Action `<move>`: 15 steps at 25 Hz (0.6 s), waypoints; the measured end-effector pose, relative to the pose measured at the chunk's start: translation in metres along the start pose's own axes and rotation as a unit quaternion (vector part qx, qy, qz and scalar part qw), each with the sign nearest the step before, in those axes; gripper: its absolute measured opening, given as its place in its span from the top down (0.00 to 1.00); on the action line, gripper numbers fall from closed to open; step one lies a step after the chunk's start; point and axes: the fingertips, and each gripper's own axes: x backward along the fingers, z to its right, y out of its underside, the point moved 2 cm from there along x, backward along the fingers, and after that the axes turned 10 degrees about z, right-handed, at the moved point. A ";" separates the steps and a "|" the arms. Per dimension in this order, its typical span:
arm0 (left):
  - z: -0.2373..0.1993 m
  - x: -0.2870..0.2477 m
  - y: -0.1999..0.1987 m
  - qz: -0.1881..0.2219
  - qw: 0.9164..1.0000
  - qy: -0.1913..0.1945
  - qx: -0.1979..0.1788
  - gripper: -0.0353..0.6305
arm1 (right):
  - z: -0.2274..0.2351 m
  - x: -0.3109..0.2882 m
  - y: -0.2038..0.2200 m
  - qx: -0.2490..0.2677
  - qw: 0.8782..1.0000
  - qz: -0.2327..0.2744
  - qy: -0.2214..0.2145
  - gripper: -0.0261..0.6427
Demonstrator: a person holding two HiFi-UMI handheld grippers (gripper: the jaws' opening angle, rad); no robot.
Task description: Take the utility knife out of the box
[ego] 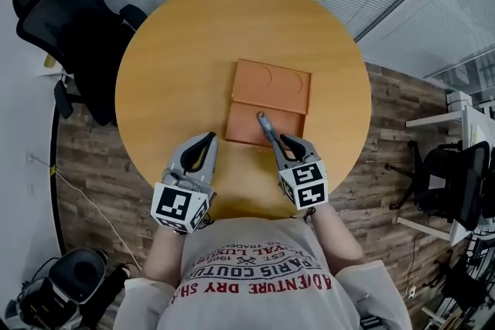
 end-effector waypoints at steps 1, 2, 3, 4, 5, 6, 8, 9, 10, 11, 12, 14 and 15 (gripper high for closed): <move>-0.002 -0.004 0.006 -0.002 1.000 -0.001 0.000 0.95 | 0.003 -0.008 0.007 0.001 1.000 -0.016 -0.005 0.84; -0.003 -0.007 0.011 -0.005 1.000 -0.002 0.000 0.95 | 0.007 -0.016 0.015 0.001 0.999 -0.031 -0.009 0.82; -0.005 -0.011 0.015 -0.008 1.000 -0.004 0.000 0.95 | 0.010 -0.024 0.022 0.000 0.999 -0.047 -0.013 0.80; -0.007 -0.014 0.019 -0.011 1.000 -0.005 0.000 0.95 | 0.012 -0.031 0.029 -0.001 0.998 -0.062 -0.017 0.78; -0.008 -0.017 0.023 -0.014 1.000 -0.006 0.000 0.95 | 0.015 -0.038 0.036 -0.002 0.997 -0.076 -0.021 0.76; -0.010 -0.020 0.027 -0.018 1.000 -0.008 0.000 0.95 | 0.017 -0.045 0.041 0.000 0.996 -0.088 -0.024 0.75; -0.014 -0.025 0.034 -0.026 1.000 -0.011 0.002 0.95 | 0.022 -0.059 0.049 0.006 0.994 -0.105 -0.027 0.73; -0.015 -0.026 0.037 -0.030 0.999 -0.014 0.004 0.95 | 0.024 -0.066 0.052 0.010 0.993 -0.113 -0.029 0.73; -0.017 -0.027 0.041 -0.033 0.999 -0.016 0.007 0.95 | 0.025 -0.073 0.054 0.013 0.992 -0.121 -0.033 0.72; -0.019 -0.028 0.044 -0.037 0.999 -0.018 0.009 0.95 | 0.025 -0.080 0.057 0.015 0.991 -0.129 -0.037 0.72; -0.020 -0.028 0.046 -0.040 0.999 -0.019 0.012 0.95 | 0.026 -0.087 0.059 0.016 0.990 -0.137 -0.041 0.71; -0.024 -0.029 0.052 -0.048 0.998 -0.024 0.016 0.95 | 0.027 -0.098 0.062 0.015 0.987 -0.154 -0.044 0.71; -0.027 -0.028 0.054 -0.051 0.998 -0.026 0.019 0.95 | 0.028 -0.103 0.064 0.012 0.986 -0.162 -0.044 0.71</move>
